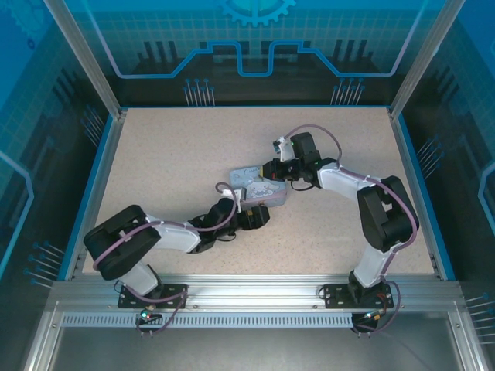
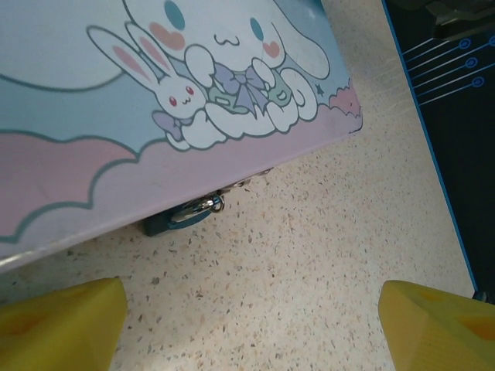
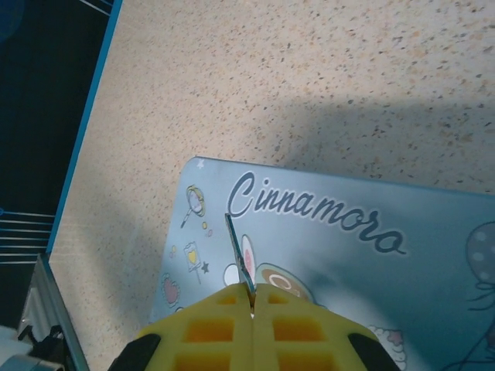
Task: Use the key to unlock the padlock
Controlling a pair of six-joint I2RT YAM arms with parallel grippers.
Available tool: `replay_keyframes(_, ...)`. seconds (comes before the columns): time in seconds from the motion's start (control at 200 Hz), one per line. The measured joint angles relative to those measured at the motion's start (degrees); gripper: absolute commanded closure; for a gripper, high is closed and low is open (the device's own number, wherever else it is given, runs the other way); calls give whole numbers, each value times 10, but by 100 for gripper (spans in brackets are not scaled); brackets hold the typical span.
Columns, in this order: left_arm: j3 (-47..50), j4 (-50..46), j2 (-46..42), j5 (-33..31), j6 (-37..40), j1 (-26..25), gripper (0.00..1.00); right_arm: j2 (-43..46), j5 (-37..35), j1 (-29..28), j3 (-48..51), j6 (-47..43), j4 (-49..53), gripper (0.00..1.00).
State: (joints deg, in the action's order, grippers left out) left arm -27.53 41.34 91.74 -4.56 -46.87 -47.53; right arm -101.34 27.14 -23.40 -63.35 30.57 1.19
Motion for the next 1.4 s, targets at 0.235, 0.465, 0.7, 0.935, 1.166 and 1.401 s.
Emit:
replay_keyframes(0.235,14,76,52,-61,-2,-24,13,-8,-28,-1,0,-13,32,100)
replay_keyframes(0.465,14,120,77,-97,-2,-27,12,-12,-31,-1,0,-17,39,100)
replay_keyframes(0.7,6,146,98,-111,-2,-28,12,-17,-26,-1,0,-17,31,100)
replay_keyframes(0.935,-24,158,130,-115,5,-28,12,-22,-18,-1,-2,-17,22,100)
replay_keyframes(1.166,-54,170,159,-117,9,-28,13,-28,-10,-1,-5,-17,16,100)
replay_keyframes(1.401,-78,163,176,-94,19,-28,26,-28,-10,-1,-5,-17,16,100)
